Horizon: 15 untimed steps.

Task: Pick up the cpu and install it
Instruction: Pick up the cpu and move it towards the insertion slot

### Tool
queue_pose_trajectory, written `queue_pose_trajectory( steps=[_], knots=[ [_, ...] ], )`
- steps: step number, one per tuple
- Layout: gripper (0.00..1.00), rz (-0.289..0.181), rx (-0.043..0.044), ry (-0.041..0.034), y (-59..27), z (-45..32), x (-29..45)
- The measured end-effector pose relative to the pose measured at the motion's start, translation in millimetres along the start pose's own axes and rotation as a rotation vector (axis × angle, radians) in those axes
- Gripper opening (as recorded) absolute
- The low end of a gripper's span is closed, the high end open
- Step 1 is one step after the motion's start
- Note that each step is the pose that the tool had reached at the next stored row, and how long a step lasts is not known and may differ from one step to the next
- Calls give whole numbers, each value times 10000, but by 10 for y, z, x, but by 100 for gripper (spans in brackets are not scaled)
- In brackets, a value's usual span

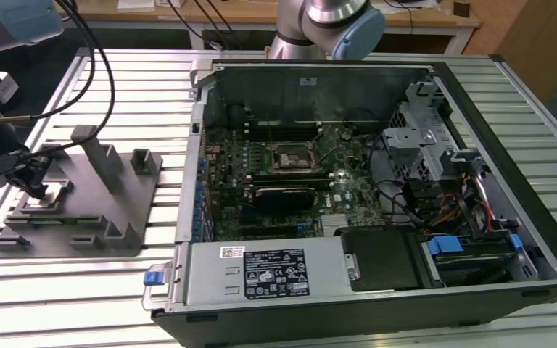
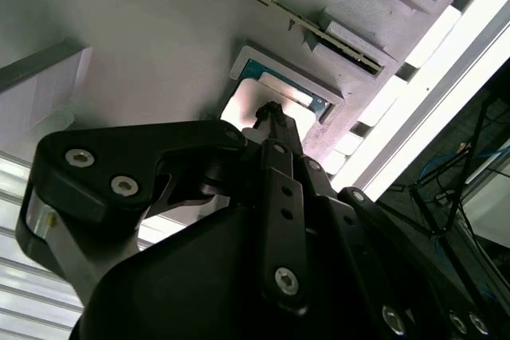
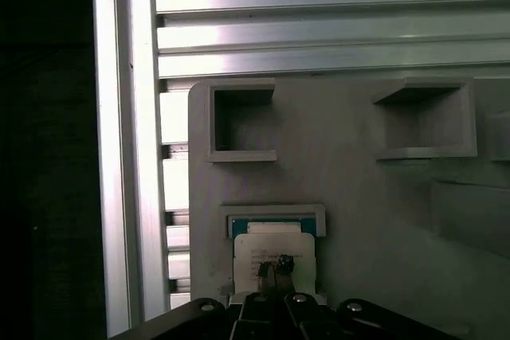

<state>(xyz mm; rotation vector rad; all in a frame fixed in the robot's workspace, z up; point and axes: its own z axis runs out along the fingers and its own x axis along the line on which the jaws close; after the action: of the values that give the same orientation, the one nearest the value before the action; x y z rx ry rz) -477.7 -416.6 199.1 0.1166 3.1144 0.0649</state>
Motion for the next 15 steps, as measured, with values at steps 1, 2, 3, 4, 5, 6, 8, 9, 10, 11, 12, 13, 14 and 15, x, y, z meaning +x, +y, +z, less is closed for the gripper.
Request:
queue_pose_trajectory(
  steps=[1,2,3,4,5,6,8,9,10,11,12,13,14,15],
  knots=[
    [11,0,-1,-1,0,1,0],
    [11,-1,0,-1,0,0,0],
    [11,-1,-1,-1,0,1,0],
    [11,0,0,-1,0,0,0],
    [17,0,0,-1,0,0,0],
    [17,-1,0,-1,0,1,0],
    [29,-1,0,-1,0,1,0],
    [35,-1,-1,-1,0,1,0],
    [35,-1,0,-1,0,0,0],
    [41,-1,0,-1,0,0,0],
    [47,-1,0,-1,0,1,0],
    [47,-1,-1,-1,0,1,0],
    [53,-1,-1,-1,0,1,0],
    [53,-1,0,-1,0,1,0]
  ],
)
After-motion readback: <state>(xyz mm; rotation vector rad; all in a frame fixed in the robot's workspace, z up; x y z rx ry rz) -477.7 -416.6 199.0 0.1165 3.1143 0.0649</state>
